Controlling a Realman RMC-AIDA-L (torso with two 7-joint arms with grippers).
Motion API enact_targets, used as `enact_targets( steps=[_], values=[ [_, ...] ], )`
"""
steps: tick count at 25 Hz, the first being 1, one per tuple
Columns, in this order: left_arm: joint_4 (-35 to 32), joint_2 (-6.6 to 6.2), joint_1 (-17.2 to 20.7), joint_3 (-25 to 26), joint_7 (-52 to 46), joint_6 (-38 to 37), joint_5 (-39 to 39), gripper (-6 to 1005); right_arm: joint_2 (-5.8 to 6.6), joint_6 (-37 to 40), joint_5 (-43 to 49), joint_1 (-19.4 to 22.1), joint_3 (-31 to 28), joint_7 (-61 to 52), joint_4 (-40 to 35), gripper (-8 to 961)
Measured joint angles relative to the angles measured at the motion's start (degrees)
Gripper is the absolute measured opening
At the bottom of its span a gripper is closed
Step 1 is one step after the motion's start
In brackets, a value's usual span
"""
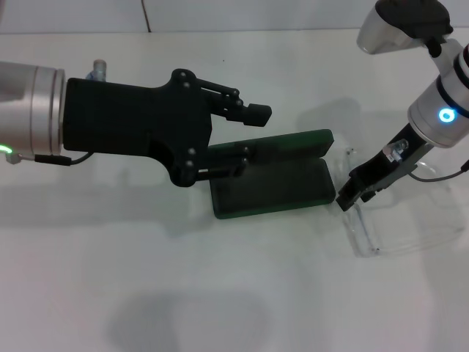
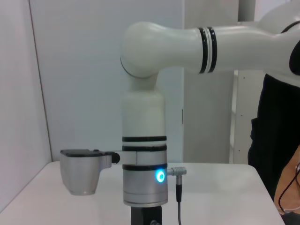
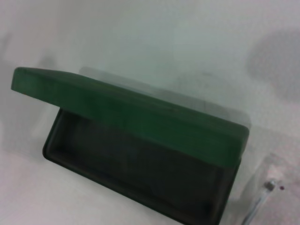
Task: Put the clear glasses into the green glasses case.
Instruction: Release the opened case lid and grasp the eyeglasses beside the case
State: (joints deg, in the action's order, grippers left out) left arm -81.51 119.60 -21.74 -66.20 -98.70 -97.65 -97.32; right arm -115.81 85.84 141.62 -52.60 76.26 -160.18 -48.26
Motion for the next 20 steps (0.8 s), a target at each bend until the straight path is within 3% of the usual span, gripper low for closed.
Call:
enact_targets(
  steps=[6, 20],
  values=[
    [0.06, -0.14, 0.53, 0.02, 0.0, 0.0, 0.77, 400, 0.03, -0.11, -0.01, 0.84, 0.11, 1.19, -0.1, 379],
    [-0.28, -0.15, 1.44, 0.11, -0.19, 0.0, 0.82, 399, -0.03, 0.18, -0.6, 2.37, -0.07, 3.34, -1.32, 229]
  ],
)
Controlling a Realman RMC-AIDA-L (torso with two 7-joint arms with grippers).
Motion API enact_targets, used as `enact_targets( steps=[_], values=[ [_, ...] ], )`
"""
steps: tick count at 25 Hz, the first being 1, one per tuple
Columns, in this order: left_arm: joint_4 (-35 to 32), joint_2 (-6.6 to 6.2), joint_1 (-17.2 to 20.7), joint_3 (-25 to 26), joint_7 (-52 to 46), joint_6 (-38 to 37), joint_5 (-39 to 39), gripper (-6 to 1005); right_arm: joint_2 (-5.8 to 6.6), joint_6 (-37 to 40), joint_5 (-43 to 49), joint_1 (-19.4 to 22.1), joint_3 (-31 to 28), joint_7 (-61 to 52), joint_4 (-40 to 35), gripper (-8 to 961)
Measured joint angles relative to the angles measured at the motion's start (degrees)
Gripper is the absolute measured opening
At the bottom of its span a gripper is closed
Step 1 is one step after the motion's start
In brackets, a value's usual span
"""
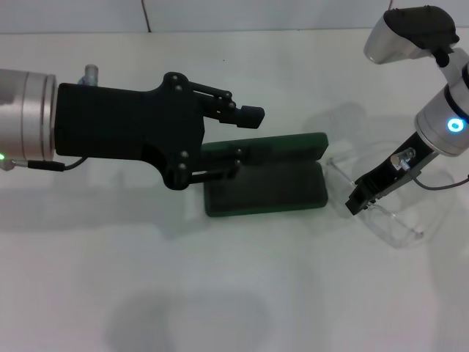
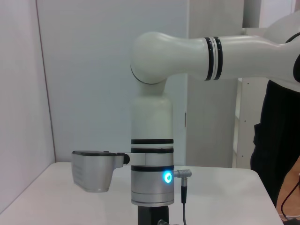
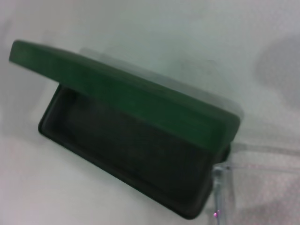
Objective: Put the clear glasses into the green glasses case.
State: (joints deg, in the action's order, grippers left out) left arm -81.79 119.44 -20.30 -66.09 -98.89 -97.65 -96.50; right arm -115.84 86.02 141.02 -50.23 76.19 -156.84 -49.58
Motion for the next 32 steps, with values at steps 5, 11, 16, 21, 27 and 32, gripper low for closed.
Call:
enact_targets(
  steps=[5, 11, 16, 21, 27, 32],
  values=[
    [0.06, 0.01, 0.1, 0.06, -0.19, 0.0, 0.0, 399, 0.25, 1.39, -1.56, 1.44, -0.05, 1.48, -2.25, 191],
    [0.22, 0.05, 0.09, 0.15, -0.28, 0.0, 0.71, 399, 0.35, 6.83, -2.62, 3.37, -3.16, 4.3, -5.94, 158],
    [1.32, 0.09, 0.15, 0.17, -0.31, 0.0, 3.61, 398, 0.53, 9.0, -3.94, 6.02, -6.19, 7.71, -7.31, 145],
    [3.72, 0.12, 0.17, 0.52, -0.34, 0.05, 5.73, 398, 0.54, 13.19, -4.46, 8.47, -12.19, 12.44, -9.33, 142],
    [8.38, 0.07, -0.47, 1.87, -0.34, 0.09, 9.86, 398, 1.69, 17.09, -12.95, 14.14, -14.76, 16.35, -15.08, 135],
    [8.59, 0.13, -0.58, 2.6, -0.42, 0.09, 10.92, 398, 1.02, 22.45, -21.96, 18.42, -25.05, 24.61, -18.31, 125]
  ],
)
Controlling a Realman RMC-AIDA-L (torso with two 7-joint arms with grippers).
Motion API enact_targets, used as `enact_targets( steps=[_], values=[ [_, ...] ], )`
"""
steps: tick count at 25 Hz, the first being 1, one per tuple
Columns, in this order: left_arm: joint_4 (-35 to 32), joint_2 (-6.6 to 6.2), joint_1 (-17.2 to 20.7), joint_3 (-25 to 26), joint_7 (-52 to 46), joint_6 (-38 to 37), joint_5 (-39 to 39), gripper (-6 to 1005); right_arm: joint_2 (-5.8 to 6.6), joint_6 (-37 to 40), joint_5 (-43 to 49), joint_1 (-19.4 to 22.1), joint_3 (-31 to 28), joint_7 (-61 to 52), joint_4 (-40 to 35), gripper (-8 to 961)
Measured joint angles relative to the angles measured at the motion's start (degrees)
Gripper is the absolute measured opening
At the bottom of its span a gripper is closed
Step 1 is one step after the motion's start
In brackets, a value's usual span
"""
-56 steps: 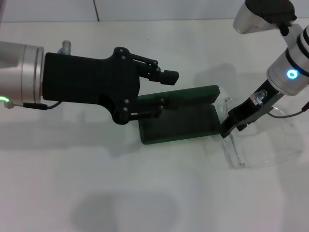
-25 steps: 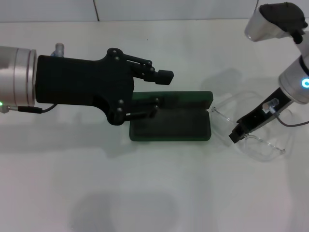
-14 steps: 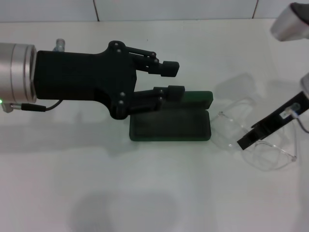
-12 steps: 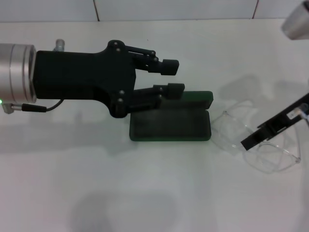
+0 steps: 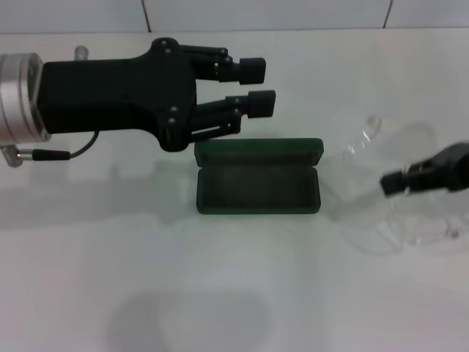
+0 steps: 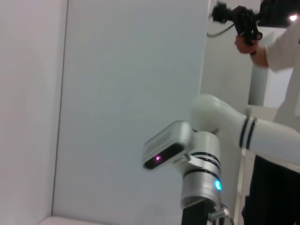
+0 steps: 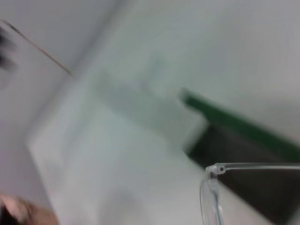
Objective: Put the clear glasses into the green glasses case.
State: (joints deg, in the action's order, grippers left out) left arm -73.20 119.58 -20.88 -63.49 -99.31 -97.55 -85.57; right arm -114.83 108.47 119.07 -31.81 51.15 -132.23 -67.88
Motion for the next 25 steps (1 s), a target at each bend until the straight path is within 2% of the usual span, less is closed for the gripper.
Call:
enact_targets(
  steps=[2, 8, 12, 15, 19, 25],
  values=[
    [0.1, 0.06, 0.21, 0.13, -0.12, 0.0, 0.99, 397, -0.48, 1.86, -6.45, 2.33, -5.24, 6.7, 0.32, 119],
    [1.96, -0.03, 0.8, 0.35, -2.58, 0.02, 5.1, 397, -0.98, 9.7, -23.75, 9.86, -15.8, 23.33, 2.59, 120],
    [3.17, 0.14, 2.77, 0.09, -3.31, 0.01, 5.8, 397, -0.44, 12.53, -32.36, 15.17, -18.79, 36.91, 8.09, 120],
    [3.62, 0.16, 3.84, -0.15, -2.92, -0.04, 7.65, 397, 0.2, 14.07, -33.18, 16.1, -20.59, 43.35, 11.63, 120],
    [5.87, 0.15, 3.66, -0.96, -0.44, -0.06, 11.17, 397, 0.38, 14.42, -32.74, 15.83, -20.35, 49.49, 14.87, 120],
    [9.33, 0.14, 2.07, -2.38, 3.42, -2.94, 17.79, 396, -0.52, 13.99, -27.65, 12.58, -18.08, 54.68, 17.69, 120]
  ],
)
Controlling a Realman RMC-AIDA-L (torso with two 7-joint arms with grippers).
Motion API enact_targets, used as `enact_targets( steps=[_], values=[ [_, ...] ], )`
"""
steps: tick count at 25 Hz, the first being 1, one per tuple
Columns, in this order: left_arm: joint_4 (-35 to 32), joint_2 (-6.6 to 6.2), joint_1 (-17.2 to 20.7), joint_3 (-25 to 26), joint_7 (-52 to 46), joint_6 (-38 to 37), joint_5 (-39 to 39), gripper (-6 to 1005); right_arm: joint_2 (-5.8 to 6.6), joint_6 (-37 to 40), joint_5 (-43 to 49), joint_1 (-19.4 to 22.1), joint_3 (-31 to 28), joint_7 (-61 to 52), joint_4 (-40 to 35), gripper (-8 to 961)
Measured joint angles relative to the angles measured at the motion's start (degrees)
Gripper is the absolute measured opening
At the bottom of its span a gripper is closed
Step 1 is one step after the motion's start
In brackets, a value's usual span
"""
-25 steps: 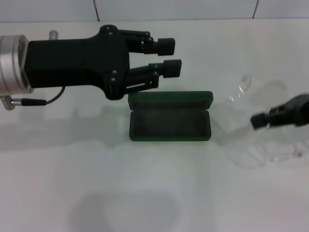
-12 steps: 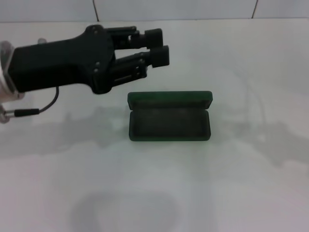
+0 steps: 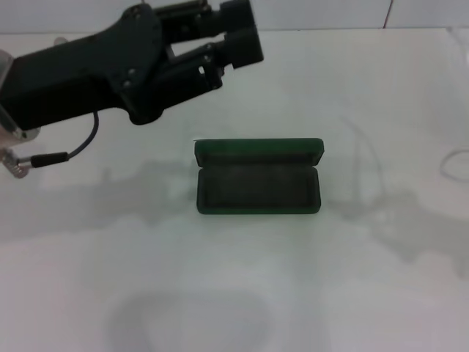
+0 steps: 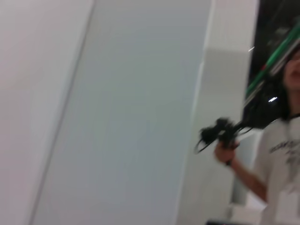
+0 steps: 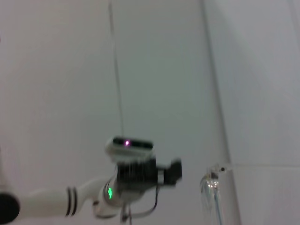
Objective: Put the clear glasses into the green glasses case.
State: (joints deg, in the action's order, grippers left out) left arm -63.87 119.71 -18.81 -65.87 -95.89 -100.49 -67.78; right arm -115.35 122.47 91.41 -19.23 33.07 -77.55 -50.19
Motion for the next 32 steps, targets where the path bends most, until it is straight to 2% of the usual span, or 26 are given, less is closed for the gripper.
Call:
enact_targets(
  steps=[3, 6, 12, 16, 19, 25, 30, 32],
  values=[
    [2.72, 0.03, -1.0, -0.37, 2.35, -2.42, 2.21, 396, -0.03, -1.31, 0.95, -1.5, 3.36, 3.72, 2.24, 120],
    [5.15, -0.01, -1.86, -0.63, 3.2, -3.38, 3.82, 396, -0.03, -2.72, 1.42, -3.52, 10.08, 8.48, 3.94, 120],
    [8.91, 0.04, -3.13, -0.66, 4.6, -3.49, 4.06, 396, -0.55, -10.85, 0.32, -8.87, 24.76, 13.26, 7.4, 120],
    [12.29, 0.03, -5.21, -1.11, 5.78, -3.77, 4.19, 395, -0.79, -12.02, -1.34, -12.62, 30.59, 15.84, 9.87, 120],
    [13.22, -0.06, -5.83, -2.05, 7.69, -4.71, 4.16, 395, -0.84, -12.72, -4.89, -13.66, 34.88, 16.88, 10.11, 120],
    [13.69, -0.01, -4.88, -2.25, 11.2, -6.08, 4.16, 395, -0.84, -12.17, -9.04, -13.17, 36.1, 18.2, 9.47, 120],
    [16.61, 0.0, -4.37, -2.19, 17.3, -9.37, 5.62, 185, -0.84, -11.09, -10.71, -12.46, 36.17, 18.81, 9.51, 120],
    [17.98, -0.14, -4.64, -2.17, 17.7, -9.75, 5.91, 147, -0.84, -10.73, -11.36, -12.11, 36.47, 19.34, 9.73, 120]
  ],
)
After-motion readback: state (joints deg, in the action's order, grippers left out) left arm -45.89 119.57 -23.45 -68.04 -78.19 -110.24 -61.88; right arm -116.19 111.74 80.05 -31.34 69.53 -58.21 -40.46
